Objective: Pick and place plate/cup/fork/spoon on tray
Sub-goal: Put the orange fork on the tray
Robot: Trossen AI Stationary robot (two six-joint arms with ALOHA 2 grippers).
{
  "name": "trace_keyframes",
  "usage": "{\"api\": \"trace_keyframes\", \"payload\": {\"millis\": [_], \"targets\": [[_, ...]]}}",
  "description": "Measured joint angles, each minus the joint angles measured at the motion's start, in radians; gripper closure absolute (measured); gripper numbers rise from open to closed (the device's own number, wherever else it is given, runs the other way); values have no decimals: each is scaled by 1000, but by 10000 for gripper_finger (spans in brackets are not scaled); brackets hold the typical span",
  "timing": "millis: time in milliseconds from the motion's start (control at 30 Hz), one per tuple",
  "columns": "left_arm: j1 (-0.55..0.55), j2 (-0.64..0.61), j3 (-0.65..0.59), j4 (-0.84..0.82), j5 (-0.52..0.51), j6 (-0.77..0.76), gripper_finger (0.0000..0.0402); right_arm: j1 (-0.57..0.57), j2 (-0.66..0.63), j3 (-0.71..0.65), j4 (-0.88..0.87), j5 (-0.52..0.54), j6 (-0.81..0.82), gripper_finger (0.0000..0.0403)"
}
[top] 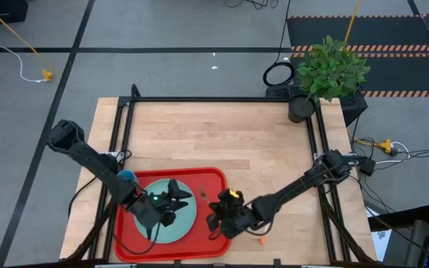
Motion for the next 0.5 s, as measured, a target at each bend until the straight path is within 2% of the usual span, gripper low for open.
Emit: {"api": "trace_keyframes", "payload": {"millis": [167,300,500], "targets": [[-40,0,0,0,-62,-57,172,28,47,0,107,96,94,402],[-60,0,0,-1,-76,-92,172,29,129,0,269,92,96,402],[-95,0,0,-2,-80,-135,172,25,167,0,268,117,153,402]]}}
